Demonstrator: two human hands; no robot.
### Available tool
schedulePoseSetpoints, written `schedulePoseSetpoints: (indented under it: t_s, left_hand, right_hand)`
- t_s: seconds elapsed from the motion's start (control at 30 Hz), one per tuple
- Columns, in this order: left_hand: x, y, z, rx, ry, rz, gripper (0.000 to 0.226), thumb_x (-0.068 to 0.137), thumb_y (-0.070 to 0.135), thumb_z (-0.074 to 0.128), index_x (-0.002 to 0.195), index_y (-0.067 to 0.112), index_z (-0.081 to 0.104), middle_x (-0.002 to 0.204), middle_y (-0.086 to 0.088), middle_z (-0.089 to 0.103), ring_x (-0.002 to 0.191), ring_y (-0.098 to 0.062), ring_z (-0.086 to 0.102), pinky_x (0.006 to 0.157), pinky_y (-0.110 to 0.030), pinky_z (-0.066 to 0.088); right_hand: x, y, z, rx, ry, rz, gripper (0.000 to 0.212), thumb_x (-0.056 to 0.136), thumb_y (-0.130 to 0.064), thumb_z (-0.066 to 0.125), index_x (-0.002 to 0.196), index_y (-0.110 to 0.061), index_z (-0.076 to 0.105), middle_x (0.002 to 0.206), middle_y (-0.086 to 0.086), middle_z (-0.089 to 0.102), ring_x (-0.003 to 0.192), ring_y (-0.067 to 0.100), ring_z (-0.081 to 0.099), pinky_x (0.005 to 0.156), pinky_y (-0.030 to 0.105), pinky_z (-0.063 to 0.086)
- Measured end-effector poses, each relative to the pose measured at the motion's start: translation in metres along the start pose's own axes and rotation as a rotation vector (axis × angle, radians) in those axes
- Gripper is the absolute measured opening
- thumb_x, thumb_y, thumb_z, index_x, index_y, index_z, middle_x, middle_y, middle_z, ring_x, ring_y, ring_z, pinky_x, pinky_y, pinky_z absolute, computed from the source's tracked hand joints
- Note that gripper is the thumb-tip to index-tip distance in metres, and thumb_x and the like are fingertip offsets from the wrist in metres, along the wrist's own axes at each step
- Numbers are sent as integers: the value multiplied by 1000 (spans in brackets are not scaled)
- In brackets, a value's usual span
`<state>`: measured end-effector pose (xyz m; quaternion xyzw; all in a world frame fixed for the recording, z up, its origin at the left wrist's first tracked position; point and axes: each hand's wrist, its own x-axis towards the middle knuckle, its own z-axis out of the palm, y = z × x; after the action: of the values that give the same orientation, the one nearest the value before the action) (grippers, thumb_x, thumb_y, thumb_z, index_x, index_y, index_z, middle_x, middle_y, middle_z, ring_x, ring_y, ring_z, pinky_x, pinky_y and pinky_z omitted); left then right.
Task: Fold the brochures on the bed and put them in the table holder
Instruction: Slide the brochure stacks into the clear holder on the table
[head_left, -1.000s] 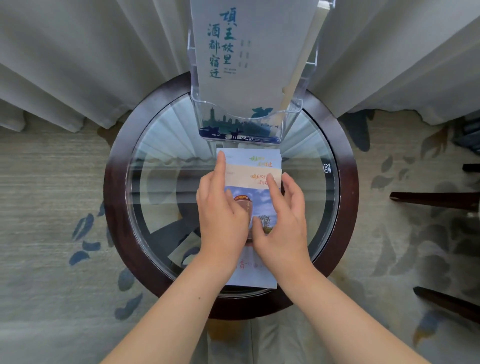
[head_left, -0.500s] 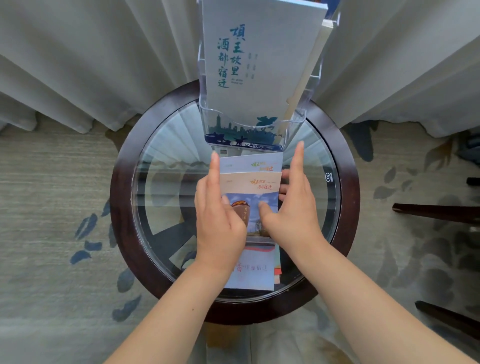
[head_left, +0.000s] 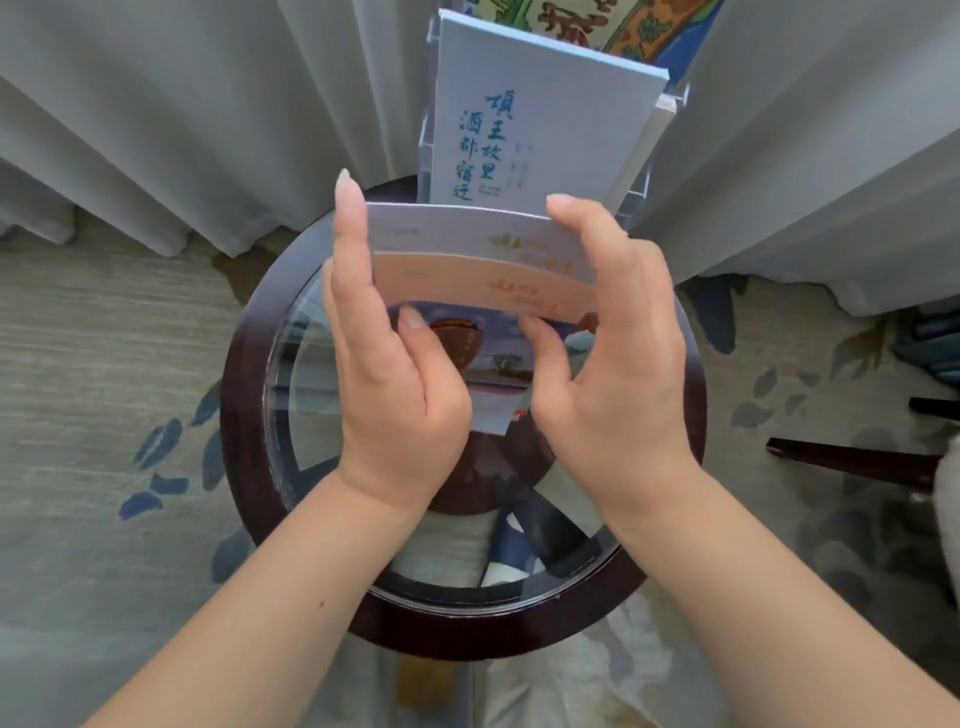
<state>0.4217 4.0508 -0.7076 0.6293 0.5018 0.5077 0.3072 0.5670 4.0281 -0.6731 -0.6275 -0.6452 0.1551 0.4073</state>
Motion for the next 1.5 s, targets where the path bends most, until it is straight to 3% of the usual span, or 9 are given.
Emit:
schedulePoseSetpoints:
  t_s: [0.07,0.3,0.53,0.7,0.87,0.93,1.1,1.3,1.5]
  left_hand:
    - [-2,4,-5,-6,-17,25,74,90,-20,40,153,5,9,131,-42,39,117,-49,49,98,-56,48]
    - [-18,-4,-10,-43,-57,-7,80,80,-21,51,146,6,16,126,-29,44,109,-28,56,90,-31,51]
    - [-14,6,-10,5,-69,-32,88,84,-8,60,154,13,12,132,-49,34,119,-57,48,94,-63,48]
    - [1,20,-15,-25,50,153,74,90,2,63,146,10,15,115,-23,42,97,-28,51,88,-34,47]
    - [-6,19,-18,-19,1,103,69,92,-7,52,146,14,16,110,-26,45,100,-34,51,96,-43,45]
    - [-10,13,-21,70,-46,118,65,91,-8,54,146,10,24,112,-24,48,106,-31,53,98,-38,45]
    - [-13,1,-28,258,-130,203,51,90,-7,63,136,5,45,116,-26,51,119,-12,46,105,-20,37]
    - [-12,-13,-31,204,-118,228,74,91,-3,68,143,18,21,111,-24,57,102,-31,61,96,-32,50]
    - [-9,-8,-33,262,-107,250,71,91,-5,64,144,22,25,111,-15,55,97,-20,59,94,-11,43]
  right_hand:
    - [-6,-1,0,17,23,-24,68,82,16,72,141,-8,49,112,17,55,105,5,48,94,10,40]
    - [-31,6,11,37,-25,16,63,88,12,70,137,-19,47,114,14,56,109,5,51,97,11,40]
    - [-22,0,7,32,24,-38,58,87,21,66,132,-14,53,109,18,61,107,2,50,97,8,42]
    - [-7,-12,-6,77,100,-150,41,97,11,60,130,-12,53,105,21,62,103,11,56,93,19,48]
    - [-17,-10,1,74,28,-85,44,93,15,62,125,-14,56,102,19,58,97,22,58,86,32,52]
    - [-23,-6,7,63,-5,-57,52,90,20,62,126,-16,56,102,17,55,97,23,56,86,35,53]
    - [-31,1,14,21,-1,-65,54,91,18,57,132,-18,56,105,15,49,101,19,52,95,28,49]
    - [-26,-4,10,30,17,-120,54,89,21,52,128,-15,59,99,18,51,97,14,50,88,25,49]
    - [-17,-12,1,12,45,-130,51,91,15,45,127,-17,59,99,16,50,98,10,48,87,22,48]
